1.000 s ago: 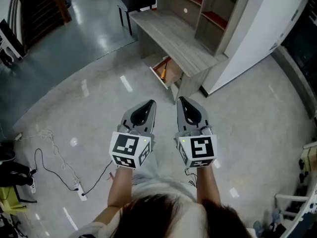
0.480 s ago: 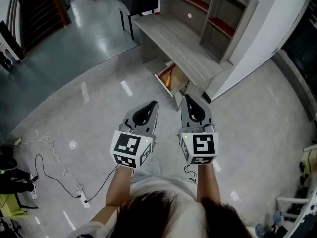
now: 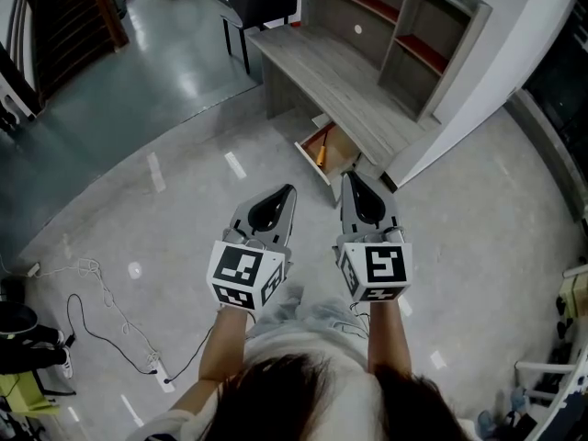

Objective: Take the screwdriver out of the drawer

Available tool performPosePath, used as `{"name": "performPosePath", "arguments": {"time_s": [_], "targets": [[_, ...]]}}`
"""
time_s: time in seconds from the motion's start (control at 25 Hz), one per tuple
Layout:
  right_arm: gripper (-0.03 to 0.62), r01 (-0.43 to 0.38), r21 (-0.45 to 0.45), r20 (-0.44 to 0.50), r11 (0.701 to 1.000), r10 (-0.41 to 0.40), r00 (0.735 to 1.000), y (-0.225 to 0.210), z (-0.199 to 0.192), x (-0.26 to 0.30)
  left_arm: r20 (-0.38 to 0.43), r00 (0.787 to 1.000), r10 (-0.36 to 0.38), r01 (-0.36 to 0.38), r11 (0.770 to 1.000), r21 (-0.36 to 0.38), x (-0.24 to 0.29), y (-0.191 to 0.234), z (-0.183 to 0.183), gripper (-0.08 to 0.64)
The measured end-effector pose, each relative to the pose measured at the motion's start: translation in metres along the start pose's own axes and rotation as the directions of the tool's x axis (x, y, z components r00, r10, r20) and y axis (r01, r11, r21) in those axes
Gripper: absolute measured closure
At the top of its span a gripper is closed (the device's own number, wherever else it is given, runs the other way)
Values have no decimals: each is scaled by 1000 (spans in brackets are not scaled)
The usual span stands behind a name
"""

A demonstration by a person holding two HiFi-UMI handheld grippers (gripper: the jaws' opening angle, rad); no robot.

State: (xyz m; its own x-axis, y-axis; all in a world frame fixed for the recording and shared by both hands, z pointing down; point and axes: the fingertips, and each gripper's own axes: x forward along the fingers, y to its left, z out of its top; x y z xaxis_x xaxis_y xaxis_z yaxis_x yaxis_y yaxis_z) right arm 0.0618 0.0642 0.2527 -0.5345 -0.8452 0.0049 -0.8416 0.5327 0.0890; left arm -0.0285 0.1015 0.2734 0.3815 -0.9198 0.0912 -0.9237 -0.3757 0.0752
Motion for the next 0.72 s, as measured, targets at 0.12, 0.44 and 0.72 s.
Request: {"name": "performPosePath", "arguments": {"time_s": [0.12,0.44,0.72], "targets": [[565,17,3,-8,1000,-17,1000,-3,-3,11,-9,1000,-2,2,1000,-7,7,10,-3,543],[565,46,1,-45,999,-45,998,-19,-19,58,-31,999,-10,10,1000,-17,45,43,-9,543],[565,80,2,-85,997,-79,993,-49,-34,114,-62,998,-23,22,1000,-17,102,76,-9,543]]}}
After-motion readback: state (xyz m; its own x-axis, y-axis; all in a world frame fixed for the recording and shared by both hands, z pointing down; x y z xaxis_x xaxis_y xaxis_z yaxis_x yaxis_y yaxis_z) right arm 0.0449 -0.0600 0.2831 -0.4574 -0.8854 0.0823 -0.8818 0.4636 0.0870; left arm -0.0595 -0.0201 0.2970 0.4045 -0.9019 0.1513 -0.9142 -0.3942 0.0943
